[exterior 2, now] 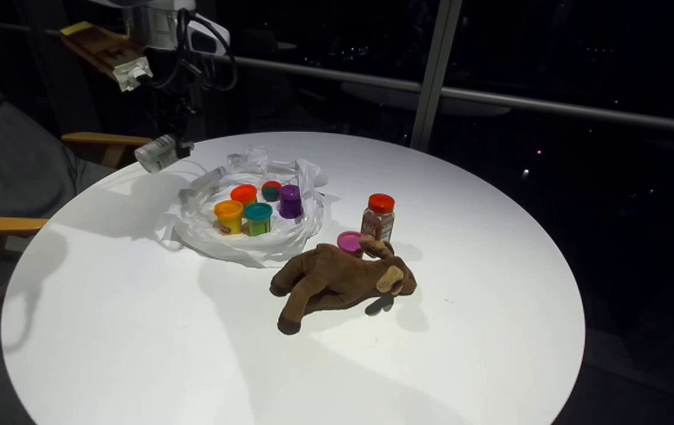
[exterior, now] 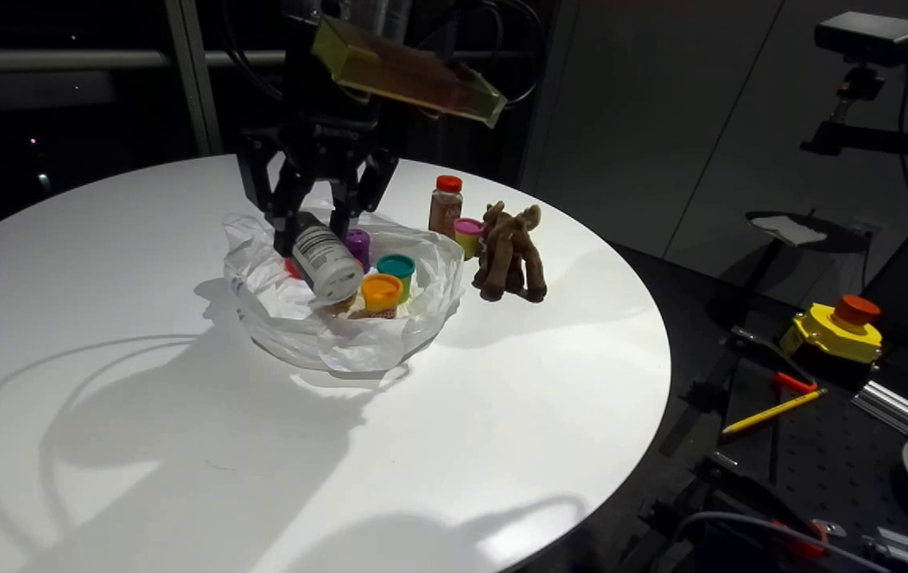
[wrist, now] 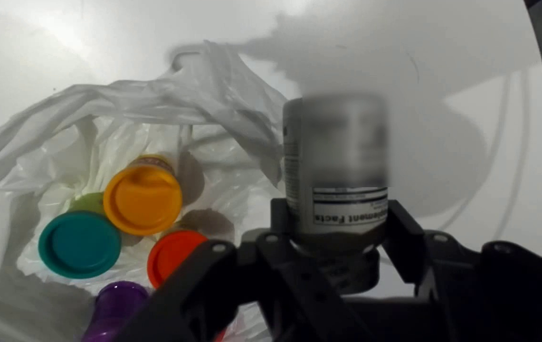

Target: Put the objects on the table in the plastic

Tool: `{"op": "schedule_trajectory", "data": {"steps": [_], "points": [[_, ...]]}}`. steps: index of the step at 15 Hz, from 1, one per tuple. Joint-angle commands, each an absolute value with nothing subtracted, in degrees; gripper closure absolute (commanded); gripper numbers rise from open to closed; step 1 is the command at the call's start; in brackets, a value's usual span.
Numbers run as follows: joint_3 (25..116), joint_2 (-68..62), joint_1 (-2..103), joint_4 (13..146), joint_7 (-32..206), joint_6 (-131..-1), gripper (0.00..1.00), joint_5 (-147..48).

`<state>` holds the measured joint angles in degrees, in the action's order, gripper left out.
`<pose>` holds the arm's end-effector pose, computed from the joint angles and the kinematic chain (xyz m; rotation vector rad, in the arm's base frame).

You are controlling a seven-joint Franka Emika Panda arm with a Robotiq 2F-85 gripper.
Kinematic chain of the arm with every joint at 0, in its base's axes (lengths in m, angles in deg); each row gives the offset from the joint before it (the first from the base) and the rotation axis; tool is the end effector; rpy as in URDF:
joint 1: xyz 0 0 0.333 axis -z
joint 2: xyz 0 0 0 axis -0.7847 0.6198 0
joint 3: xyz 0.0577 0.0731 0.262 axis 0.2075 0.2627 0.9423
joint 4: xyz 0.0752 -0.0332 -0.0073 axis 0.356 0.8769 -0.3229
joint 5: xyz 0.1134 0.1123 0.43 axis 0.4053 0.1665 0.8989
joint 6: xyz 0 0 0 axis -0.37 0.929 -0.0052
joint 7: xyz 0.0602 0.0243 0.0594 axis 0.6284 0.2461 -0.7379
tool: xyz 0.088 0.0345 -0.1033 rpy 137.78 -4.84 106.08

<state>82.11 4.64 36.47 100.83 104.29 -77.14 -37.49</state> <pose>0.6074 0.2572 0.1488 -2.9416 0.1913 -0.0980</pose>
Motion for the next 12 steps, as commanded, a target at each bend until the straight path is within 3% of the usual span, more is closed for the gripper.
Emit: {"op": "schedule_trajectory", "data": {"steps": [1,12], "points": [[80.26,9.55,36.02,95.68,105.24,-79.13,0.74,-39.41],[76.53,18.55,34.12,89.72,105.13,-89.31,0.74,-41.66]]}}
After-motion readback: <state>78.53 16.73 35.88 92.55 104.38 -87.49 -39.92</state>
